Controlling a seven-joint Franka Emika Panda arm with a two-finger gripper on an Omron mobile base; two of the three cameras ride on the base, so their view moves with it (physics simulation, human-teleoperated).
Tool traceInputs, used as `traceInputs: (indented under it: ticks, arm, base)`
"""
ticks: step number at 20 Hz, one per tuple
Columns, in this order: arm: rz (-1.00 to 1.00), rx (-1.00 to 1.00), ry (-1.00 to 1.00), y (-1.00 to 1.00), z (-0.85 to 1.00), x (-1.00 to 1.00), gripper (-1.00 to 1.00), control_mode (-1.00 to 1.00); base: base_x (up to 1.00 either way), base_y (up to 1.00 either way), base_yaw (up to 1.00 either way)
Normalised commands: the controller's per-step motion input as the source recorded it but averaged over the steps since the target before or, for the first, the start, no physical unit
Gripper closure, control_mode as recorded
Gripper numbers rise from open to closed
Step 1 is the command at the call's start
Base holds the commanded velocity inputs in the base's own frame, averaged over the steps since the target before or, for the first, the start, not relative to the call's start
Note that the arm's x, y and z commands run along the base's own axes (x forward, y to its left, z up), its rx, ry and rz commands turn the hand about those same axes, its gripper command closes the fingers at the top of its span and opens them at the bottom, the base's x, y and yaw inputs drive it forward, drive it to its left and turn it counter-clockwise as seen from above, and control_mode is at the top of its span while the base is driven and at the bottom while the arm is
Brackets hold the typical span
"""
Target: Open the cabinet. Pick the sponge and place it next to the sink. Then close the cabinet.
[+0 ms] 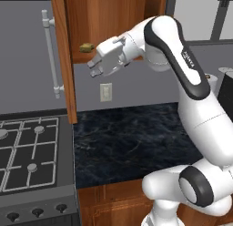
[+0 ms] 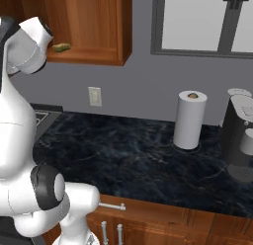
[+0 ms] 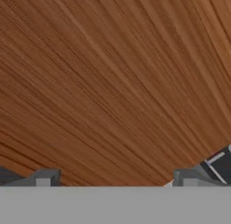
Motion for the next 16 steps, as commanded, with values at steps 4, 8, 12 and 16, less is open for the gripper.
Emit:
traceInputs:
  ticks: [4, 8, 12, 16]
  arm:
    - [-0.03, -0.01, -0.06, -0.35, 0.0, -0.17, -1.0, -1.0]
    - [-0.06, -0.02, 0.0, -0.4, 0.0, -0.1, -1.0, -1.0]
    - [-0.14, -0.04, 0.0, -0.42, -0.06, -0.01, -1.0, -1.0]
    - [-0.2, -0.06, 0.0, -0.3, -0.03, 0.0, -1.0, -1.0]
  base:
    - [0.0, 0.0, 0.0]
    - [0.0, 0.0, 0.0]
    - [0.0, 0.0, 0.0]
    - [0.0, 0.0, 0.0]
